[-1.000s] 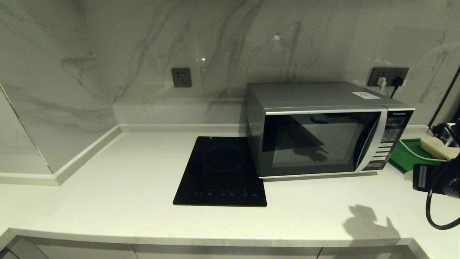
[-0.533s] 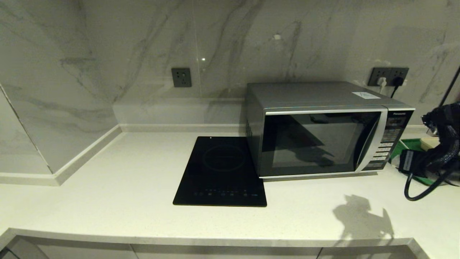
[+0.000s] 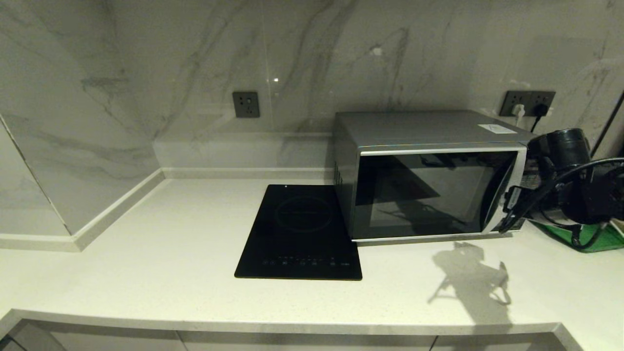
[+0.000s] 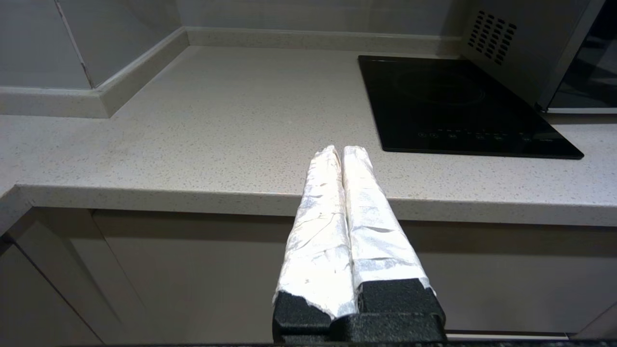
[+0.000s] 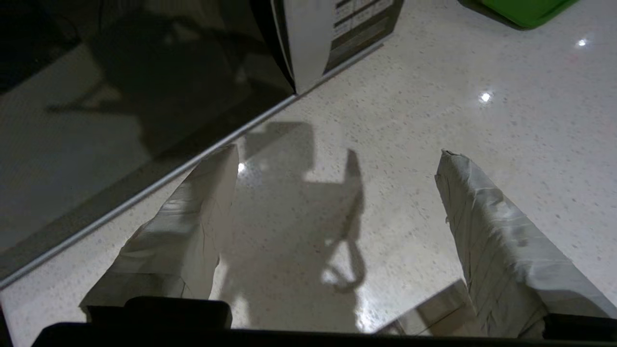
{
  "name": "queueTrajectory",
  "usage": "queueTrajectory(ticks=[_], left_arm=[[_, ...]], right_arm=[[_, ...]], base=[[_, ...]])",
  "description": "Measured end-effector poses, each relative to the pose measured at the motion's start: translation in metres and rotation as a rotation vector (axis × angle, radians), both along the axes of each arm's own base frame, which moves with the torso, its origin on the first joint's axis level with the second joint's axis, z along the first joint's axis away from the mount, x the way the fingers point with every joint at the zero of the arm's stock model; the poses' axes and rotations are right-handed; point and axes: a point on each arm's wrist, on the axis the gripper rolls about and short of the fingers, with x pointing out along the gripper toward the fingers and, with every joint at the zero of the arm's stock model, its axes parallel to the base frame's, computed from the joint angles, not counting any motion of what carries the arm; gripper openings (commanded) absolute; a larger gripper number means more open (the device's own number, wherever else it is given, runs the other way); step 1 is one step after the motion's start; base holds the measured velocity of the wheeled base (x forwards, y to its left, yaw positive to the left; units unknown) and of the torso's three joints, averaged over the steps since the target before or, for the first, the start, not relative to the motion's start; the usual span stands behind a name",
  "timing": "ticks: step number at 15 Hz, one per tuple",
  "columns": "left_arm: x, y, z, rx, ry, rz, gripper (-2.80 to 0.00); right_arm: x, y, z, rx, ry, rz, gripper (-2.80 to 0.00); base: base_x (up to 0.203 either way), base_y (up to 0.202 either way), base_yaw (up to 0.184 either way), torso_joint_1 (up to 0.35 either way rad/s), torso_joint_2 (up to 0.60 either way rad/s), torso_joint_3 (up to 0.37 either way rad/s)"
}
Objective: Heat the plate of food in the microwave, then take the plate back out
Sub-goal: Open the microwave oven
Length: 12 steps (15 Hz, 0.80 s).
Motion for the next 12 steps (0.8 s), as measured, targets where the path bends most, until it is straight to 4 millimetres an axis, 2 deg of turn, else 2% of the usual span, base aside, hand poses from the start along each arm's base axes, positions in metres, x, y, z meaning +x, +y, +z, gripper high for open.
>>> queueTrajectory(ticks=[6, 12], left_arm=[[0.000, 0.000, 0.000, 0.000, 0.000, 0.000, -2.80], [0.000, 0.000, 0.000, 0.000, 0.000, 0.000, -2.80]], right_arm=[[0.041, -0.002, -0.008, 0.022, -0.030, -0.055, 0.00], [0.066, -0.026, -0.019, 0.018, -0.035, -0.127, 0.00]], base=[[0.000, 0.000, 0.000, 0.000, 0.00, 0.000], [0.000, 0.000, 0.000, 0.000, 0.00, 0.000]])
